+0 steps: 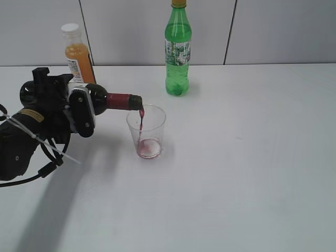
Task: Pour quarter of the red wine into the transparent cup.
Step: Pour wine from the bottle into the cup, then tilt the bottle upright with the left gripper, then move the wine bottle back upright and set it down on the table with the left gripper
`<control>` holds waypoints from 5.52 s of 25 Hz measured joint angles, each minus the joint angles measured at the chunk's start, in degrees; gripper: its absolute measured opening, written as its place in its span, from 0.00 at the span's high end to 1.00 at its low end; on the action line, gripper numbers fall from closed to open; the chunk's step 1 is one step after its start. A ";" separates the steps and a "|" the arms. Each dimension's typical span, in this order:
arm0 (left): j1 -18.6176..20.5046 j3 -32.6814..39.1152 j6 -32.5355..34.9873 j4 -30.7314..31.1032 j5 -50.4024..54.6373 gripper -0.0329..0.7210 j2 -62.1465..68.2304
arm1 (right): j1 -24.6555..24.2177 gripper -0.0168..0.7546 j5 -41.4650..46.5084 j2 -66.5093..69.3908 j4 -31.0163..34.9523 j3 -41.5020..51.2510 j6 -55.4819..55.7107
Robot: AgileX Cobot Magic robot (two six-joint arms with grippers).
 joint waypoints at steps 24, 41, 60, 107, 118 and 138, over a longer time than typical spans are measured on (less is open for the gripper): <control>0.00 -0.04 1.83 0.18 -2.05 0.23 0.00 | 0.00 0.21 0.00 0.00 0.00 0.00 0.00; 0.00 -0.04 -0.76 1.28 -2.06 0.23 0.00 | 0.00 0.21 0.00 0.00 0.00 0.00 0.00; 0.83 -0.04 -59.67 14.82 -4.66 0.23 0.00 | 0.00 0.21 -0.05 0.00 0.00 0.00 0.00; 8.59 -39.81 -106.62 49.65 5.68 0.23 24.70 | 0.00 0.21 -0.01 0.00 0.00 0.00 0.00; 8.40 -39.91 -106.69 51.03 4.62 0.23 25.11 | 0.00 0.21 -0.01 0.00 0.00 0.00 0.00; 8.31 -40.49 -106.69 50.65 -0.10 0.12 18.45 | 0.00 0.21 -0.01 0.00 0.00 0.00 0.00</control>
